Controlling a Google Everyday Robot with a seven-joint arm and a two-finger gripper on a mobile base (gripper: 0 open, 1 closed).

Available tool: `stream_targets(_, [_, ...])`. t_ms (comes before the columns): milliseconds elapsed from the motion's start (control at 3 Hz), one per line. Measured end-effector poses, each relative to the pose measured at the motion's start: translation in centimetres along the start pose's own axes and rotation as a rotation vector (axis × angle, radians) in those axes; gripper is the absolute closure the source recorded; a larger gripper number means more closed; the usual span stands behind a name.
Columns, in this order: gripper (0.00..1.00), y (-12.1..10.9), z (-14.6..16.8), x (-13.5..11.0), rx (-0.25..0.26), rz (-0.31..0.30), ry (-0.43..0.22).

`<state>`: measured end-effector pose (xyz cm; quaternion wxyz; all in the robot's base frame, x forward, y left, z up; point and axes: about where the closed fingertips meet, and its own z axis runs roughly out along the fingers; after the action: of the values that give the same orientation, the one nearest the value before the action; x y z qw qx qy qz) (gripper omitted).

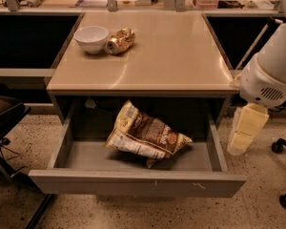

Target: Pick brown chip bag from top drawer and place on counter

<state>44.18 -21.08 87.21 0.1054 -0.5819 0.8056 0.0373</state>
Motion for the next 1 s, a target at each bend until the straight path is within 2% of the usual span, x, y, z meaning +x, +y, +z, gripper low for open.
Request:
stream_targets(333, [0.00, -0.2, 4.1, -1.0, -0.075, 0.016, -0.022])
stream_targets(667, [0.00, -0.2, 4.1, -1.0, -0.075, 0.016, -0.022])
stream_targets(1000, [0.00, -1.0, 5.2, -1.8, -0.049, 0.043, -0.088])
